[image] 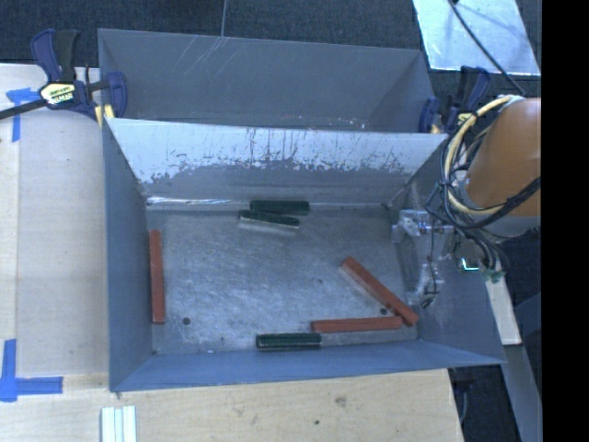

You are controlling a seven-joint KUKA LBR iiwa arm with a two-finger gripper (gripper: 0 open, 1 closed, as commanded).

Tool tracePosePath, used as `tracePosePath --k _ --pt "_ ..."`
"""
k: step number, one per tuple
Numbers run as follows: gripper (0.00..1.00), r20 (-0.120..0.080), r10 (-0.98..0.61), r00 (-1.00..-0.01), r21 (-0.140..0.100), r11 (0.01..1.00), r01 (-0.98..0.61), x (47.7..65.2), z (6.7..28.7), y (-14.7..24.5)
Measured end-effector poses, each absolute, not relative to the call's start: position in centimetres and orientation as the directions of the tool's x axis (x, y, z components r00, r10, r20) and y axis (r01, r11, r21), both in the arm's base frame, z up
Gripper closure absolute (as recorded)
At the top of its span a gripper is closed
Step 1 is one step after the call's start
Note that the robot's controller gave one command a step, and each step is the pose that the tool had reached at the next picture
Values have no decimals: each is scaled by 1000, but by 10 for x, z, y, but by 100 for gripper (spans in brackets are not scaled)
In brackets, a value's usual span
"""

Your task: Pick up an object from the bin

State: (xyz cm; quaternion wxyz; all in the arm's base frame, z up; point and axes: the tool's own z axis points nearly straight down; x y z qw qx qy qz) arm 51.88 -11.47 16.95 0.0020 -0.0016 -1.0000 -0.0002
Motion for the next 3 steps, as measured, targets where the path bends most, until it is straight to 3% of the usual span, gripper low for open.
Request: tracePosePath --k 1,2,3 --pt "0 5 123 -992 0 992 123 502 79 -122" --pt "100 1 118 -993 4 993 118 503 82 -119" --pt "100 -14 150 -989 -1 989 150 538 251 -110"
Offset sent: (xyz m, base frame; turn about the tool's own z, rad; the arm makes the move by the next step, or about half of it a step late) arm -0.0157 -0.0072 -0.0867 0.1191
